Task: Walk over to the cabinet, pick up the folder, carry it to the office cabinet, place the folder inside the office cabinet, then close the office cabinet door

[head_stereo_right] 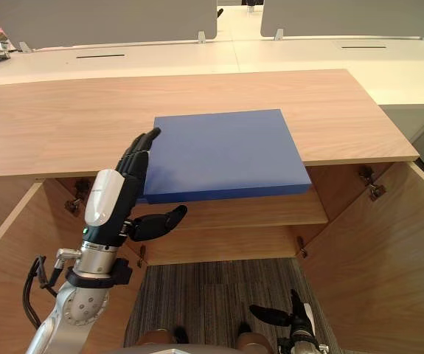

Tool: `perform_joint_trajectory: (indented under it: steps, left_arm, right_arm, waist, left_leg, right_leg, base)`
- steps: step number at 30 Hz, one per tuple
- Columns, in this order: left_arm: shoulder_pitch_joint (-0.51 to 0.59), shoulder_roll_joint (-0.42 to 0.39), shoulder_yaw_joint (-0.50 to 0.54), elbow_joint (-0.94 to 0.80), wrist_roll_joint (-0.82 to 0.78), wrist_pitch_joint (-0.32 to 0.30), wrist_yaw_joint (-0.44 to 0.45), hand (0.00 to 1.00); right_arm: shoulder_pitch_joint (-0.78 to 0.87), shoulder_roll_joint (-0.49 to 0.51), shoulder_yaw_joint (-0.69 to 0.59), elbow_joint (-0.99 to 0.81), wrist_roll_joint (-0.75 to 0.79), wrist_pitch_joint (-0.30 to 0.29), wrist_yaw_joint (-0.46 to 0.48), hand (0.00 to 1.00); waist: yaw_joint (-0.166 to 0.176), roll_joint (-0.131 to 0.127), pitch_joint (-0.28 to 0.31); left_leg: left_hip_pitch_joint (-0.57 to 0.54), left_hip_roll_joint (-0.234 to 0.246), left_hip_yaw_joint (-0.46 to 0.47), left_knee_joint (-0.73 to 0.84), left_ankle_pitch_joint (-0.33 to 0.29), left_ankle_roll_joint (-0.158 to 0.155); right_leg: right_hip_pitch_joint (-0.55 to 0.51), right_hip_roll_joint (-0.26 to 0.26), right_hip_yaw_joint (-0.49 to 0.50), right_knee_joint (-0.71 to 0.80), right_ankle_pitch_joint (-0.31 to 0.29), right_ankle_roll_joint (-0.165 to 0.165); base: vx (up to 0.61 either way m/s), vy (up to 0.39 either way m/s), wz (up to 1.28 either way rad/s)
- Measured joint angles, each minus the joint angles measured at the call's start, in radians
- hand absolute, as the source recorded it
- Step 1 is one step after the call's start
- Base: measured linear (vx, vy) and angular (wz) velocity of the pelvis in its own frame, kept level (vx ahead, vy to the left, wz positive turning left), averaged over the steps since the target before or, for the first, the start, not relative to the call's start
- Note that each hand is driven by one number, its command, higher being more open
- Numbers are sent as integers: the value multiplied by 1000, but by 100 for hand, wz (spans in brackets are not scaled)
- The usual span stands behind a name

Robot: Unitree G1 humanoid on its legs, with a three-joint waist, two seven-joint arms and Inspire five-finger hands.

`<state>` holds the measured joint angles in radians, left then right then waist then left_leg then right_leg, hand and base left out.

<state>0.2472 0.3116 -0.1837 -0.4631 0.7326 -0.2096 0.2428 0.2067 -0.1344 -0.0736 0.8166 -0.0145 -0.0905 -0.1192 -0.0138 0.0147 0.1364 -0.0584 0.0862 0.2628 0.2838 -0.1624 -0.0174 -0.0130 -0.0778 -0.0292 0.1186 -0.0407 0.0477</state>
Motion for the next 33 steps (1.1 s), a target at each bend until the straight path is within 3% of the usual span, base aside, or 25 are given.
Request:
perform_joint_trajectory:
  steps: [1,2,8,14,22,28,33]
  left_arm:
    - [-8,0,-8,11,12,7,0,100]
    - [-26,0,-22,38,33,16,0,0]
    - [-213,23,-35,177,188,35,31,0]
    - [-290,43,-40,194,230,32,59,0]
    - [-185,-21,-41,88,126,31,45,0]
    - [-31,-125,-15,-73,-111,-5,29,0]
    - [55,-199,83,-187,-444,-24,43,0]
  right_arm:
    - [0,1,2,0,4,0,2,100]
    - [0,5,2,0,17,0,4,100]
    - [-3,1,2,-2,32,7,17,100]
    - [-9,-2,1,-5,63,7,32,100]
    - [11,25,-13,-92,112,7,25,100]
    - [92,110,-55,-463,228,-15,14,100]
    - [192,183,-70,-803,378,-49,45,100]
  waist:
    - [-1,0,-1]
    - [-3,0,-4]
    - [-7,-4,-30]
    - [-30,-10,-46]
    - [-30,-22,-48]
    - [-31,-24,-47]
    - [-30,-32,-40]
  left_leg:
    - [0,0,1,-1,0,0]
    - [0,0,5,-3,0,0]
    - [27,-20,28,-60,24,11]
    - [56,-46,33,-122,48,18]
    - [63,-52,47,-142,48,19]
    - [86,-55,56,-159,45,23]
    - [108,-60,81,-190,42,22]
  right_leg:
    - [-1,0,1,-1,0,0]
    - [-2,0,5,-4,3,1]
    - [-3,-11,20,-36,21,6]
    - [11,-27,21,-71,34,15]
    - [11,-33,43,-77,36,17]
    - [18,-32,59,-73,44,16]
    - [15,-32,83,-72,48,17]
  base:
    - [-8,5,-7]
    - [-4,4,-8]
    - [-15,14,-9]
    - [3,4,-1]
    - [12,12,-4]
    - [-19,17,-8]
    - [-47,10,-15]
